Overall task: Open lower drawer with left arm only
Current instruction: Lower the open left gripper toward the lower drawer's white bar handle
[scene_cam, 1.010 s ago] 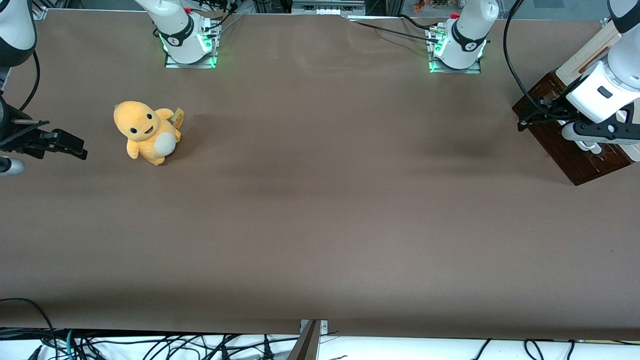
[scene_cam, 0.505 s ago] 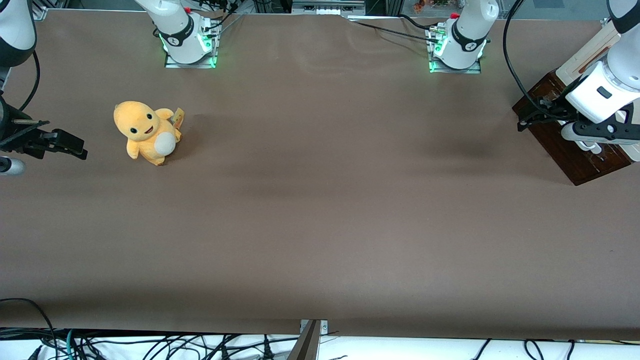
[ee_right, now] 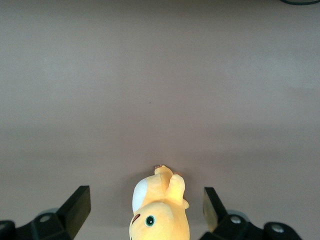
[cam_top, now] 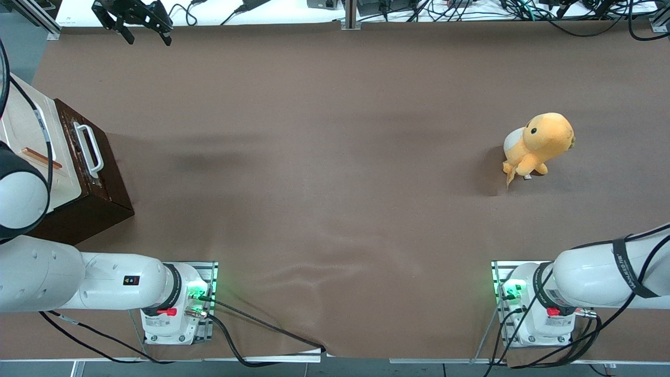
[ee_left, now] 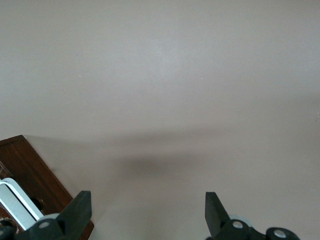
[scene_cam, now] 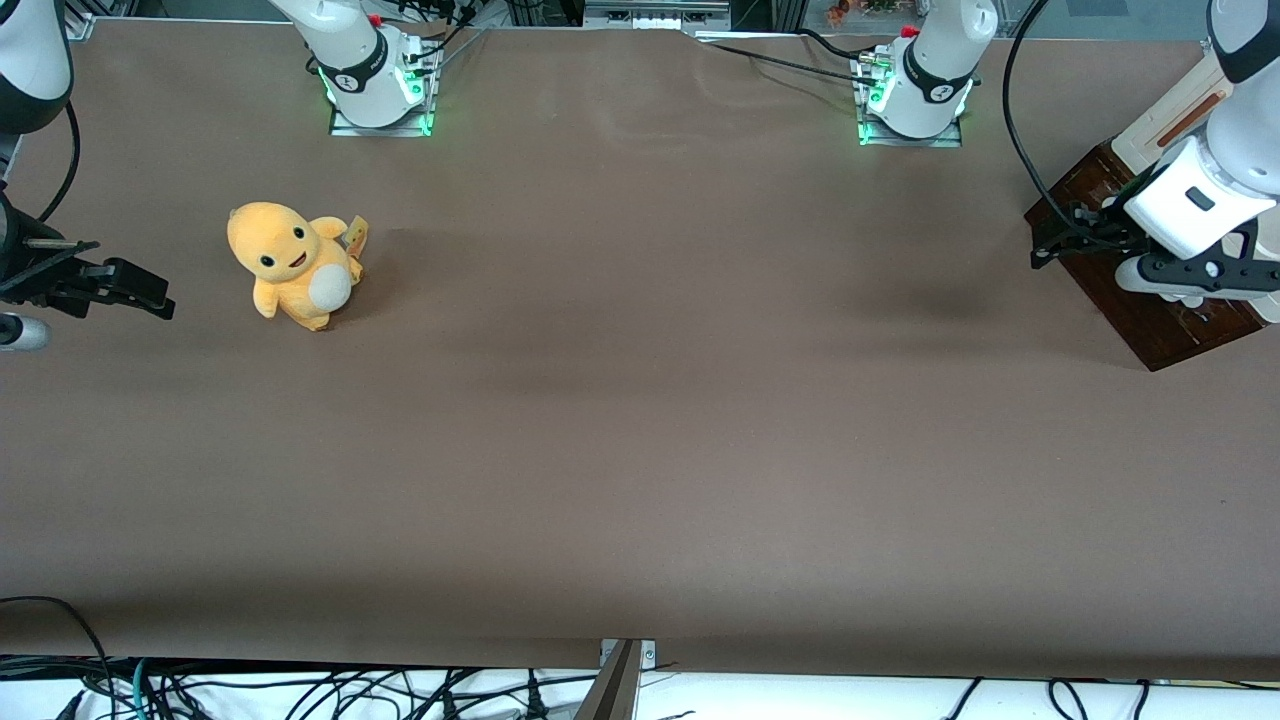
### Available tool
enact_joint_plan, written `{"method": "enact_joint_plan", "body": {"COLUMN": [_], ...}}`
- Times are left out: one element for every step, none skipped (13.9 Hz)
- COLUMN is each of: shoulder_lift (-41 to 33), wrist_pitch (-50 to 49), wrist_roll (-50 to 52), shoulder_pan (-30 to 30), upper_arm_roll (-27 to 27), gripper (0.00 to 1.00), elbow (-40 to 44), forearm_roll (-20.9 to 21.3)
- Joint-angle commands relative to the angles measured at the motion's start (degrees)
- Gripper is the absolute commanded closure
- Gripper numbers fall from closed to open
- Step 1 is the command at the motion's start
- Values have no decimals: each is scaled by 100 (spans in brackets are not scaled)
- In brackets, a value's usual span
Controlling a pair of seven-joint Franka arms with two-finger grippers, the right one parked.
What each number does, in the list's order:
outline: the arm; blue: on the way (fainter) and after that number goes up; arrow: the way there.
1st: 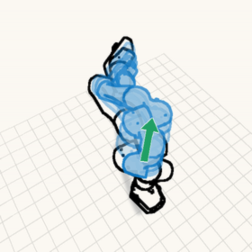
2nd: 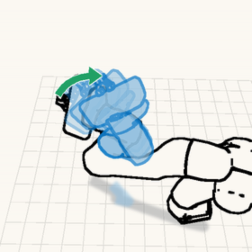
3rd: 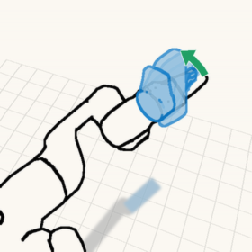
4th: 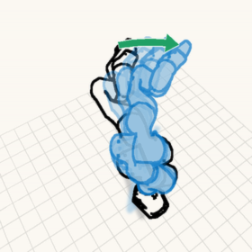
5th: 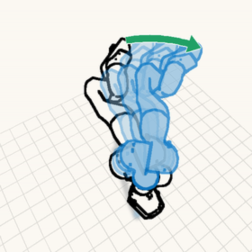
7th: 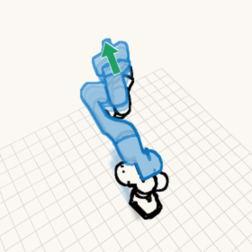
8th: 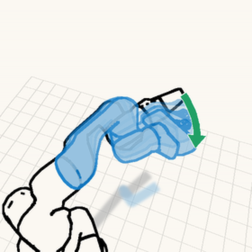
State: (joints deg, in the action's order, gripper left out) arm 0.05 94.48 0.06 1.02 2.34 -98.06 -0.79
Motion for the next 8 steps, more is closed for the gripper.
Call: {"method": "enact_joint_plan", "body": {"shoulder_lift": [267, 346, 399, 399, 399, 399, 399, 399], "wrist_pitch": [-106, -105, -123, -149, -184, -193, -193, -193], "wrist_roll": [12, 3, 3, 12, 3, 3, 12, 12], "shoulder_pan": [-41, -41, -41, -41, -41, -41, -41, -41], "upper_arm_roll": [21, 21, 29, 21, 29, 29, 29, 29], "gripper": [0, 0, 0, 0, 0, 0, 0, 0], "elbow": [234, 330, 375, 375, 375, 375, 375, 375], "forearm_roll": [-61, -61, -61, -61, -61, -61, -61, -61]}}
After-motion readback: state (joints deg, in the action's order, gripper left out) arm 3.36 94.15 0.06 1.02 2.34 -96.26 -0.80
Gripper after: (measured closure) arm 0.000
